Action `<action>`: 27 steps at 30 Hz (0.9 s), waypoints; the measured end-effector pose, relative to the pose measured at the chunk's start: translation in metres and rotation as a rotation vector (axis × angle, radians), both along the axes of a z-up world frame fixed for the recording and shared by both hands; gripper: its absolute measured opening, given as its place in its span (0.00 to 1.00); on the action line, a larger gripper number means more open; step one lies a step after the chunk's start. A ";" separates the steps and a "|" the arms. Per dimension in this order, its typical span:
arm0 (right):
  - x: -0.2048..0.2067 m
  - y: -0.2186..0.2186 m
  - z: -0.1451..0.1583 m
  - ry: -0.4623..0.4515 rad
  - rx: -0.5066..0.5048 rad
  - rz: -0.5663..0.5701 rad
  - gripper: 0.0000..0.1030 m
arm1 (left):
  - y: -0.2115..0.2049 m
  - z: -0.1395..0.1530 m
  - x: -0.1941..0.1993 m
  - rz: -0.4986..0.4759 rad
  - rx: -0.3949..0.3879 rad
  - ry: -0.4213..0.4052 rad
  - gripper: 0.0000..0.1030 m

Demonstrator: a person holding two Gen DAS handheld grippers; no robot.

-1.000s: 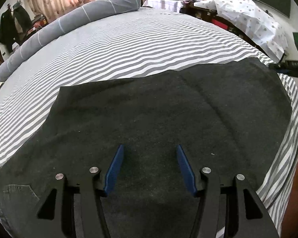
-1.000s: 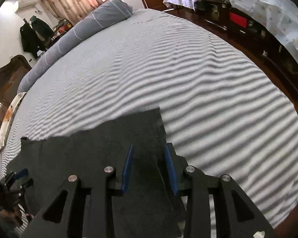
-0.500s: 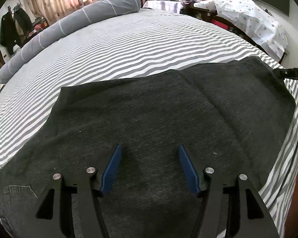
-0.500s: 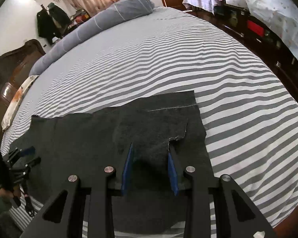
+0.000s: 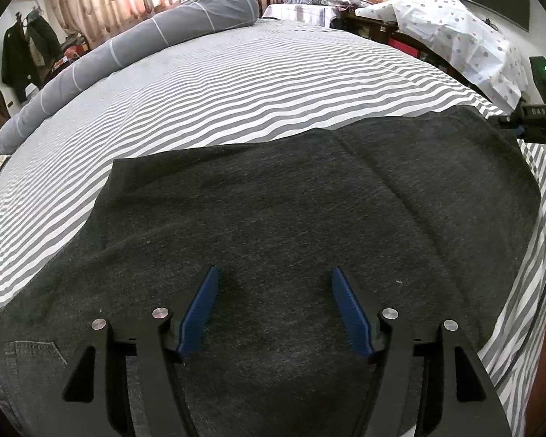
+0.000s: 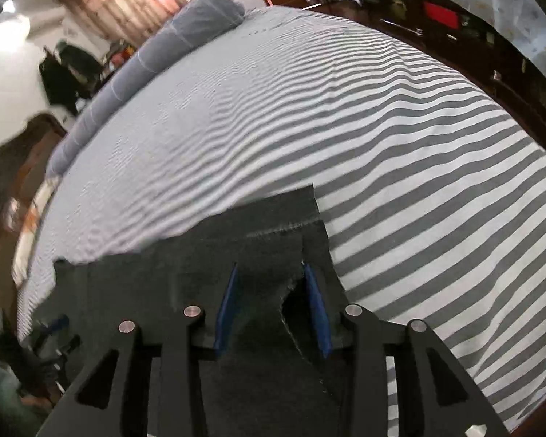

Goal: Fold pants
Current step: 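Grasp the leg end of the dark jeans with the right tool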

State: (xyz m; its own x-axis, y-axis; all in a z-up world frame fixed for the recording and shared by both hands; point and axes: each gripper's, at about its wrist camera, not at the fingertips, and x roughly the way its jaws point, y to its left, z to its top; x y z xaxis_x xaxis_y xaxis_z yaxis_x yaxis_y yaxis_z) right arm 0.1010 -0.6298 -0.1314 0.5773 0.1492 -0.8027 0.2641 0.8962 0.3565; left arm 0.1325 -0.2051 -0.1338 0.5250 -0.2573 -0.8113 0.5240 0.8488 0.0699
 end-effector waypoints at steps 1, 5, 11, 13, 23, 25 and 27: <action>-0.001 0.003 0.001 0.003 -0.016 0.014 0.36 | 0.000 0.000 0.000 0.001 0.000 -0.001 0.65; -0.002 0.009 0.000 -0.005 0.004 0.055 0.42 | 0.000 -0.001 0.000 0.004 -0.002 -0.007 0.65; 0.004 0.020 0.005 -0.046 0.005 0.068 0.06 | -0.001 -0.001 -0.002 0.006 0.001 -0.011 0.66; 0.007 0.022 0.005 -0.052 -0.024 0.049 0.04 | -0.001 -0.001 -0.002 0.006 0.000 -0.010 0.66; 0.008 0.005 0.016 -0.092 -0.127 -0.099 0.01 | -0.010 0.003 -0.003 0.014 0.011 -0.033 0.66; 0.011 0.008 0.013 -0.079 -0.159 -0.106 0.01 | -0.013 0.006 -0.003 0.014 0.009 -0.043 0.66; 0.011 0.008 0.014 -0.079 -0.167 -0.120 0.01 | -0.015 0.010 -0.001 0.012 0.001 -0.054 0.66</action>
State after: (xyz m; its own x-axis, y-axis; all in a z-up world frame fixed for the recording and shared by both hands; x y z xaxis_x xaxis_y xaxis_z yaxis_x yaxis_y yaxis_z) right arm 0.1123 -0.6219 -0.1176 0.6451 -0.0554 -0.7621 0.3494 0.9084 0.2296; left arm 0.1310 -0.2206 -0.1235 0.5713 -0.2498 -0.7818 0.5088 0.8552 0.0986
